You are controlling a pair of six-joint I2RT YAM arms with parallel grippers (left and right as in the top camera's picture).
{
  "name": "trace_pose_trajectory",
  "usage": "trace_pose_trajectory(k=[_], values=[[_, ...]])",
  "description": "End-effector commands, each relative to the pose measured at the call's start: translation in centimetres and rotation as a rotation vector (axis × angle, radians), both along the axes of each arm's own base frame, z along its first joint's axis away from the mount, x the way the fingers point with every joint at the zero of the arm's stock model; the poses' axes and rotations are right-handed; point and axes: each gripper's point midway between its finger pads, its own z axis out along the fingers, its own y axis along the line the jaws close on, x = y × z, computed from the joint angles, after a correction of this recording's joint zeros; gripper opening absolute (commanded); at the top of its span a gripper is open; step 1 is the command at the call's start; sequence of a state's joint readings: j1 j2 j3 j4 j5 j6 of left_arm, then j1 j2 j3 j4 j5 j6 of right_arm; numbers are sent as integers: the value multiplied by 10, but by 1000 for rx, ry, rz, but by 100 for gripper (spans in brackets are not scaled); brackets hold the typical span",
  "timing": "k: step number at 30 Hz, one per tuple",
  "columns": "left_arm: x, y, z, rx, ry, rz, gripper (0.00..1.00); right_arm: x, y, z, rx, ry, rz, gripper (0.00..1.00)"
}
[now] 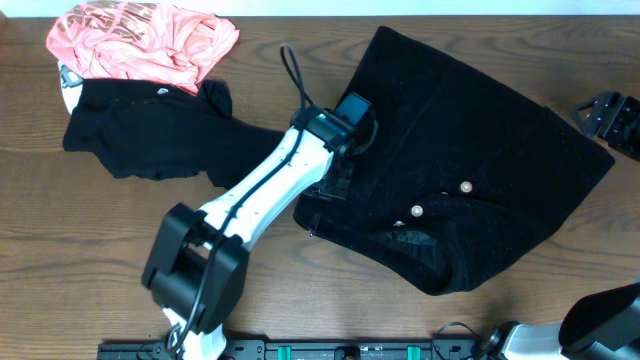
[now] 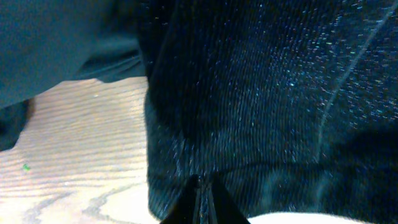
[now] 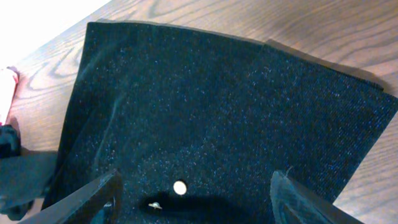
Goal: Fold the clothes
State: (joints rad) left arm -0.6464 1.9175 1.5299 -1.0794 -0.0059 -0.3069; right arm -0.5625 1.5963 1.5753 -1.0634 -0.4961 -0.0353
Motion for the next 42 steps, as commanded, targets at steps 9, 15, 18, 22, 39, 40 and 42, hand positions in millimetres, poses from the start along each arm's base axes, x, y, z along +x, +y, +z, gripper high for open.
trace_pose_trajectory(k=[9,15,18,22,39,40,42], values=[[8,-5,-61,53,69,-90,6,-2,0,3,-34,3,17,73],[32,-12,-84,45,7,-120,6,-3,1,3,-30,8,18,73],[48,-6,-93,56,-35,-97,6,-3,1,2,-32,10,16,73],[70,6,-108,43,-64,-62,6,-3,1,2,-32,11,16,73],[267,44,-52,-184,-771,130,6,-10,6,-2,-10,46,18,74],[275,45,-43,-199,-815,138,6,-10,6,-2,-10,46,18,74],[288,48,-29,-224,-888,153,6,-10,6,-2,-11,45,20,74]])
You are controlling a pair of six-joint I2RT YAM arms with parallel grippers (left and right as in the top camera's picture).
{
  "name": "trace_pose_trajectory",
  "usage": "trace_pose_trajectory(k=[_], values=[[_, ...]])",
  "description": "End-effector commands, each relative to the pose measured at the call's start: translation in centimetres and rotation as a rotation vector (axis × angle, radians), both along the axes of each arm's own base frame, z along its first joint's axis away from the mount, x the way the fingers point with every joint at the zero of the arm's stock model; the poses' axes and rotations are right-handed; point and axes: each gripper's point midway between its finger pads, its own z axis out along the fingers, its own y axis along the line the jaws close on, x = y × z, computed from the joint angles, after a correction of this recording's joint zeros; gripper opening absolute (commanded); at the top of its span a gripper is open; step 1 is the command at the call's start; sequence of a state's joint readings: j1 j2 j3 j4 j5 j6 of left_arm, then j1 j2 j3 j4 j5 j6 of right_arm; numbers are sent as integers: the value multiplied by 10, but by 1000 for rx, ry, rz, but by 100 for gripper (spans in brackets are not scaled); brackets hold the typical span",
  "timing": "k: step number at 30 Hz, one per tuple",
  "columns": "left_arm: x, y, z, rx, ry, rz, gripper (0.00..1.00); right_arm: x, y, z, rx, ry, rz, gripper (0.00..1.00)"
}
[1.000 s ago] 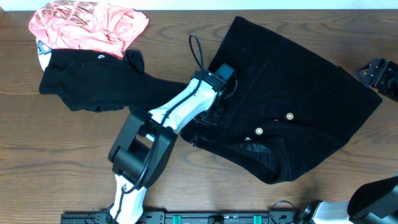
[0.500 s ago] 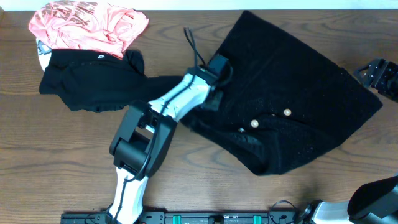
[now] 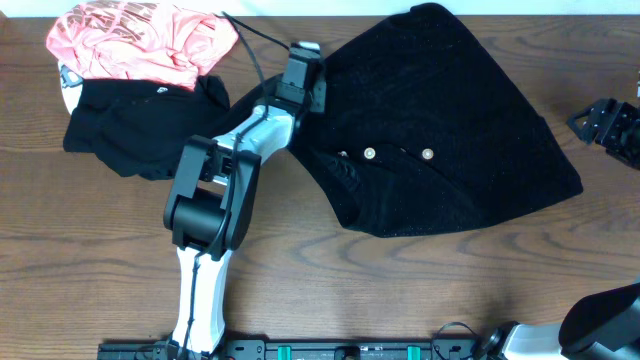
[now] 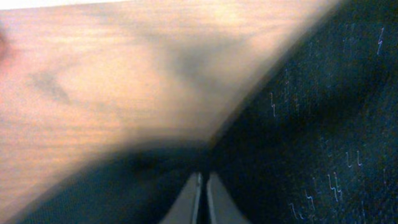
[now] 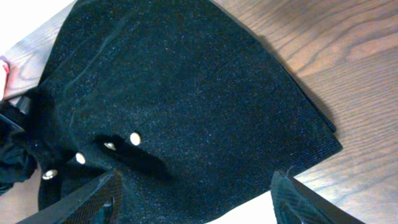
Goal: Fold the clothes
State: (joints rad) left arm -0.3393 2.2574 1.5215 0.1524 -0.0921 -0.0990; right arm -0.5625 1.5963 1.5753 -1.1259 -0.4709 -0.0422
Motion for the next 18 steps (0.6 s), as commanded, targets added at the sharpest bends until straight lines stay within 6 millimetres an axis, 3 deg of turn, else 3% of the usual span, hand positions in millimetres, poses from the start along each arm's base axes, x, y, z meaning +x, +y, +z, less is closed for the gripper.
trace_pose_trajectory(k=[1,6,14,18], values=[[15,15,10,10,-72,39,6,3,3,7,-22,-22,26,74],[17,21,15,13,-66,49,6,7,2,8,-32,-38,30,74],[-31,50,13,100,175,61,6,9,1,10,-43,-51,38,76],[-41,72,18,102,230,105,7,10,3,10,-43,-50,43,76]])
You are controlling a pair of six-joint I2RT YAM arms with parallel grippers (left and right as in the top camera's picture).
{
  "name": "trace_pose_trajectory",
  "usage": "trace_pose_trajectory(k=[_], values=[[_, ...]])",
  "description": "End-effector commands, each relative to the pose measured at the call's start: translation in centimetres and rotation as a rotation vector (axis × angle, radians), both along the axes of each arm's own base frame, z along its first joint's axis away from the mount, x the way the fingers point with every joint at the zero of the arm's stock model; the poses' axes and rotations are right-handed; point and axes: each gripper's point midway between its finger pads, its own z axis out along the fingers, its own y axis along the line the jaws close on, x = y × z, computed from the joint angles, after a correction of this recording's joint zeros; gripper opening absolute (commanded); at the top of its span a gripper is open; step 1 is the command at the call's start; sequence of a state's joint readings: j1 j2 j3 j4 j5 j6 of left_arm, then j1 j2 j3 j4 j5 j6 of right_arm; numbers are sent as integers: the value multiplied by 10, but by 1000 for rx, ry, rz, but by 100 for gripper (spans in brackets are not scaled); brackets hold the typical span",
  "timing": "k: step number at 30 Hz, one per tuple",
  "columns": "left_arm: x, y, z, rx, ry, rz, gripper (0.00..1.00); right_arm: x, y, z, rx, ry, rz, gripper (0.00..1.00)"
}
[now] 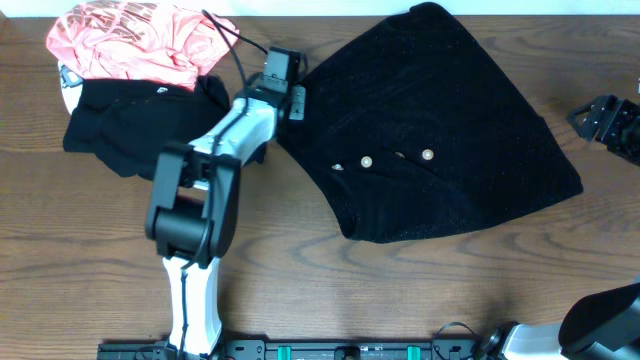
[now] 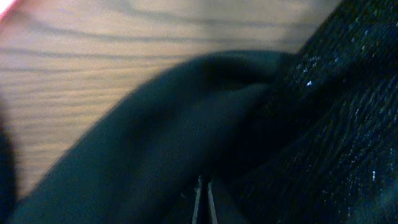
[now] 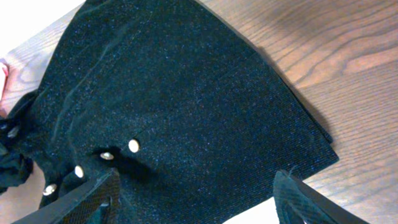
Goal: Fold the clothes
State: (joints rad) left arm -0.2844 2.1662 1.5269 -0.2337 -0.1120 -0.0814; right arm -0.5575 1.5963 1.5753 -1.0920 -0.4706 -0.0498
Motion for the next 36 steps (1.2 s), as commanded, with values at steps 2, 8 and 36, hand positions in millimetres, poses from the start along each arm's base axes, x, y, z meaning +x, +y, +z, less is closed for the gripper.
trace_pose_trajectory(k=[2,8,36], values=[[4,31,32,-2,-31,65,7,3,6,6,-21,-19,35,77],[-16,59,31,8,60,130,22,3,8,6,-22,-17,45,77],[-84,251,-28,-15,289,546,43,2,20,4,-15,0,78,78]])
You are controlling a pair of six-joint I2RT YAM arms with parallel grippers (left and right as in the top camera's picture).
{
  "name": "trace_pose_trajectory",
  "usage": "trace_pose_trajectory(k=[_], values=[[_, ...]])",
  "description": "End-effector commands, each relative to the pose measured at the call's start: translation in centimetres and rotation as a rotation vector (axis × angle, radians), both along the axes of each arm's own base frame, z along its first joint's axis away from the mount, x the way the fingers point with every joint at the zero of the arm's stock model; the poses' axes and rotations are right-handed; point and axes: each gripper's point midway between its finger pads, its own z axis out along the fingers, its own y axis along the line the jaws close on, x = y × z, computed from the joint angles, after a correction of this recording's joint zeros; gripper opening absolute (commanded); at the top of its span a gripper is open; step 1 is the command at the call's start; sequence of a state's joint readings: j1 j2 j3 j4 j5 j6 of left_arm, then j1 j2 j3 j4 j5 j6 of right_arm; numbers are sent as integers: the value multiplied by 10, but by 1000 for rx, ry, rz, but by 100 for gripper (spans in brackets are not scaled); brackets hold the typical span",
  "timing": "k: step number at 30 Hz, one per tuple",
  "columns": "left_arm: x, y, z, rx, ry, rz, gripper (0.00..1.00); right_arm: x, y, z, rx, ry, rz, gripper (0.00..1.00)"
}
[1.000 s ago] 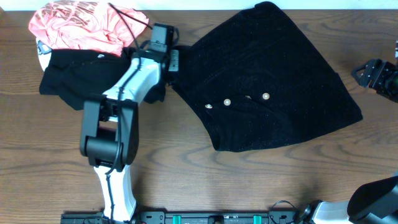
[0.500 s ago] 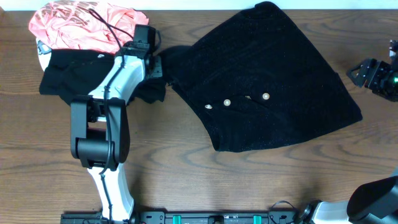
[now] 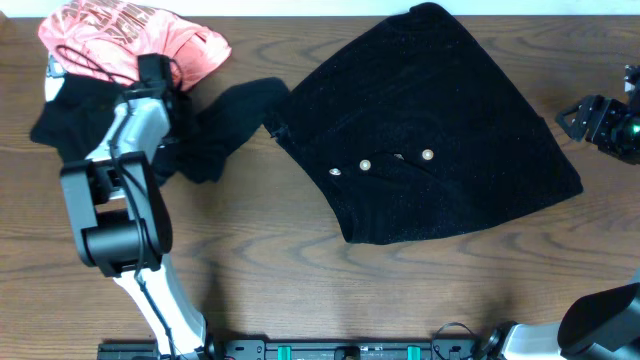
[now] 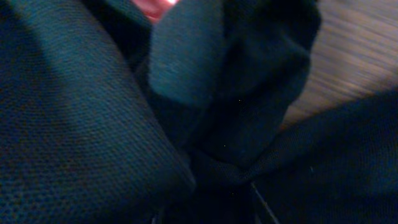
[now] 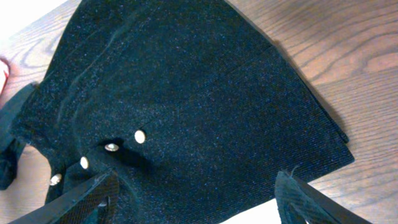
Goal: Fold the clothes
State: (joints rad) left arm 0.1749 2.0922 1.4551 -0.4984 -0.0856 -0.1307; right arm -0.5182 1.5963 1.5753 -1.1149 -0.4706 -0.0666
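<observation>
A black sparkly garment with pale buttons [image 3: 440, 120] lies spread at the middle right of the table; the right wrist view shows it too [image 5: 186, 93]. A plain black shirt [image 3: 215, 125] is bunched at the far left, one part reaching the buttoned garment's corner. My left gripper [image 3: 152, 72] sits on the shirt beside the pink garment [image 3: 130, 30]. In its wrist view dark cloth [image 4: 74, 124] fills the frame and the gripper [image 4: 205, 214] shows only faint finger edges, apart. My right gripper [image 5: 199, 202] hangs open and empty at the right edge [image 3: 570, 118].
The pink garment lies crumpled at the far left corner, on top of the black shirt. Bare wooden table [image 3: 400, 290] runs along the near side. The left arm stretches from its base at the front left up to the pile.
My left gripper was shut at the buttoned garment's upper left corner; it is now further left, on the black shirt. The shirt has shifted left and changed shape. The buttoned garment stayed put.
My left gripper was first shut at the left edge of the buttoned garment, which lay lower on the table. The garment then lay turned and nearer the far edge, the gripper at its upper left corner. Now the gripper is at the shirt pile. The right arm stayed right.
</observation>
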Motion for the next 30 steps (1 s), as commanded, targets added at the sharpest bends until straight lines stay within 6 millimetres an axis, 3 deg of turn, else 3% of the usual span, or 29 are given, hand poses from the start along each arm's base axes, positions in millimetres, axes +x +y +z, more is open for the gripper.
trace_pose_trajectory(k=[1,9,12,15,20,24,27,30], values=[[-15,24,-9,17,35,61,43,2,4,6,-16,-17,26,78],[-3,0,-7,-72,-5,7,43,1,4,6,-15,-15,26,78],[6,-5,3,-72,-27,-8,43,-2,10,5,14,-2,36,78],[12,-13,26,-66,-58,-27,43,-7,14,2,19,16,56,77],[12,-37,76,-68,-127,-79,44,-4,59,22,227,-61,165,80],[4,-75,116,-138,-180,-164,56,-6,87,31,267,-77,246,78],[-5,-103,131,-187,-186,-219,66,-9,102,33,190,-72,298,82],[-18,-131,131,-240,-144,-244,71,-12,125,39,94,-83,366,86]])
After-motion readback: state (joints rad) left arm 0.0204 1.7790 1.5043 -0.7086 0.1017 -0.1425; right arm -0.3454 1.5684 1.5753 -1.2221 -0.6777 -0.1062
